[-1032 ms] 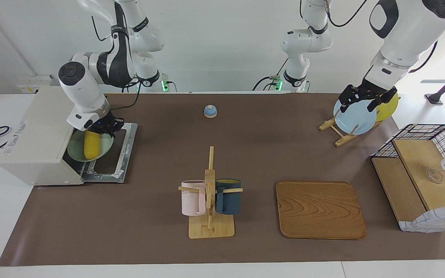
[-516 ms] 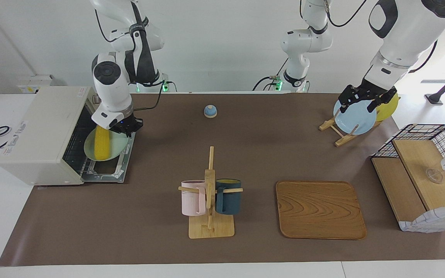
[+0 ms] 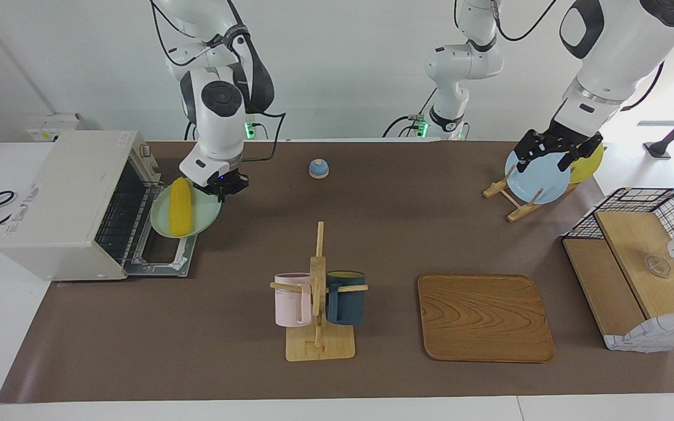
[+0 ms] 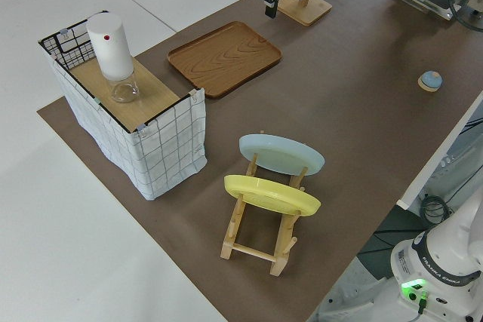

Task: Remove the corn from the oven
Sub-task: 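Pull the plate with corn out of the oven with the right gripper, then lower the plate onto the table center and open the right gripper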

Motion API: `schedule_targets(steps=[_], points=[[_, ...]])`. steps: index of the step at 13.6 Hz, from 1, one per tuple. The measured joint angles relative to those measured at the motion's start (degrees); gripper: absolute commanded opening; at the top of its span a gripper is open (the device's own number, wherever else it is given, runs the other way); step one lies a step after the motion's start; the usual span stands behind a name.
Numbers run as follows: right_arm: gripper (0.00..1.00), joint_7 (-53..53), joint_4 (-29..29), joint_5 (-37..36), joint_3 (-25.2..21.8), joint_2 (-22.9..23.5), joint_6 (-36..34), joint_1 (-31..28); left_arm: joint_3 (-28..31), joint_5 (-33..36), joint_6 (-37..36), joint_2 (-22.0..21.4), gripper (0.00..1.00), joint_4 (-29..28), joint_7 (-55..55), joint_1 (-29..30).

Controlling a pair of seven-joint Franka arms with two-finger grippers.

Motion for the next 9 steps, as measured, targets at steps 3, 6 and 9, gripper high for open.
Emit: schedule_targets(steps=[3,6,9], points=[[0.00,8.3,7.6,0.4,0.3,5.1,-3.4,5.7,0.3,0.0,1.2,-0.2,1.00,-1.4,0.0,0.0],[0.00,16.2,17.3,0.8,0.7,11.9,-8.9,10.7,0.3,0.0,2.8,-0.9,1.00,-3.4,0.0,0.0],[0.00,27.0,31.4,0.9,0.9,23.0,-14.4,16.7,0.3,0.0,4.5,-1.5,1.00,-5.4,0.1,0.0]])
